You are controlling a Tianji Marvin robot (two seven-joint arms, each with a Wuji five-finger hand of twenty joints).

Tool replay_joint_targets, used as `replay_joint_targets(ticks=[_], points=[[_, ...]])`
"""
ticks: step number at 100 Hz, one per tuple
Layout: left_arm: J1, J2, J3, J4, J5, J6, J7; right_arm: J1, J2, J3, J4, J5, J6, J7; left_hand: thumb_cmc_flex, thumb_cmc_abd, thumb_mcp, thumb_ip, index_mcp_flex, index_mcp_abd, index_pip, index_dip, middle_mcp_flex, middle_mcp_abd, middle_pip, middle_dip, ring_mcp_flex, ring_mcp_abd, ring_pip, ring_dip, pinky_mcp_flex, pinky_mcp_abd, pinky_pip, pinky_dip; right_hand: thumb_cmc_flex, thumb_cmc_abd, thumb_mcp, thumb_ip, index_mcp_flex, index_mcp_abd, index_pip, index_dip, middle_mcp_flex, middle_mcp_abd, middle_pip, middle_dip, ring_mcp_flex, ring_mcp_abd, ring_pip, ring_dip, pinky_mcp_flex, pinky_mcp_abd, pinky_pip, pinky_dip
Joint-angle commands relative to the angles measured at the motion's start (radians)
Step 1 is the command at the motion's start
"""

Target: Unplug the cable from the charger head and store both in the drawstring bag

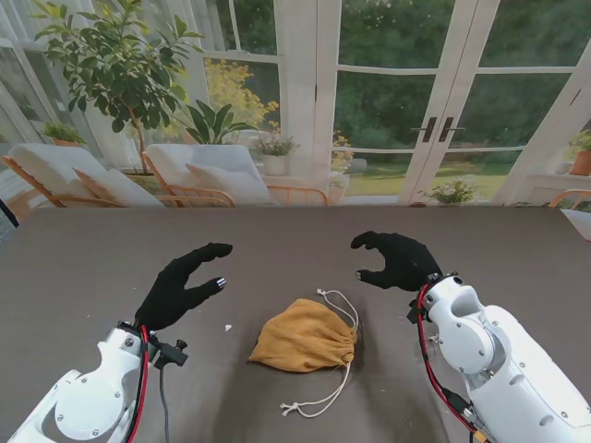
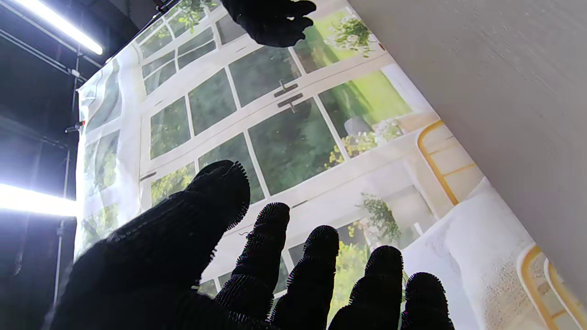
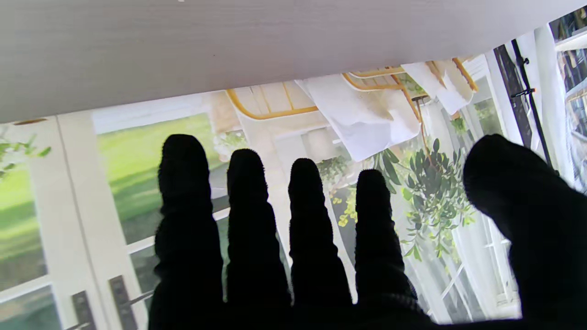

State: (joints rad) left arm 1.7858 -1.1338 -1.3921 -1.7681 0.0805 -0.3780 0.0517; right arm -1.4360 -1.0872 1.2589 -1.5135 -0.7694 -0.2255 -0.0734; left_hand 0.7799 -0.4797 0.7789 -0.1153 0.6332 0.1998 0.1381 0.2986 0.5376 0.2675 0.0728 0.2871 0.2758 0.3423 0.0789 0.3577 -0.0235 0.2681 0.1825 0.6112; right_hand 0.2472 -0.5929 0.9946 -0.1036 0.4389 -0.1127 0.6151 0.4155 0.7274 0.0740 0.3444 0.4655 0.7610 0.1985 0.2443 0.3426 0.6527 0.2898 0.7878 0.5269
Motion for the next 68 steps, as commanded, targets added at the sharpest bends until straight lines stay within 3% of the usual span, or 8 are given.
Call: replay_joint_targets(ticks=[1, 25, 68], points=[[0.004, -0.014, 0.007, -0.004, 0.003, 0.008, -0.022, -0.028, -0.002, 0.010, 0.003, 0.006, -0.003, 0.008, -0.019, -0.030, -0.025, 0.006, -0.011, -0.024, -0.007, -0.008, -0.039, -0.035, -0.012, -0.010, -0.038, -0.031, -0.017, -0.016, -0.014, -0.039, -0.031, -0.013, -0.040, 0.009, -0.042, 0.026, 0.008, -0.010, -0.023, 0.011, 0.003, -0.008, -0.025, -0.012, 0.011, 0.006, -0.016, 0.007, -0.278, 0.038, -0.018, 0.004], [0.008, -0.019, 0.028, 0.002, 0.027, -0.011, 0.014, -0.093, -0.014, 0.067, 0.020, 0.072, -0.031, -0.028, -0.021, -0.034, -0.027, 0.005, -0.023, -0.027, -0.012, -0.014, -0.052, -0.039, -0.016, -0.021, -0.050, -0.041, -0.022, -0.025, -0.024, -0.050, -0.041, -0.024, -0.034, 0.010, -0.052, 0.029, 0.009, -0.011, -0.040, 0.012, -0.007, -0.002, -0.041, -0.013, -0.012, 0.013, -0.029, 0.005, -0.294, 0.039, -0.037, 0.011], [0.023, -0.022, 0.030, -0.001, 0.047, -0.012, 0.034, -0.119, -0.018, 0.088, 0.044, 0.095, -0.059, -0.045, -0.019, -0.036, -0.031, 0.005, -0.032, -0.025, -0.018, -0.024, -0.057, -0.042, -0.013, -0.029, -0.056, -0.043, -0.023, -0.034, -0.034, -0.058, -0.050, -0.036, -0.030, 0.009, -0.055, 0.031, 0.011, -0.009, -0.052, 0.018, -0.015, -0.003, -0.045, -0.008, -0.019, 0.019, -0.031, 0.007, -0.300, 0.041, -0.058, 0.029]])
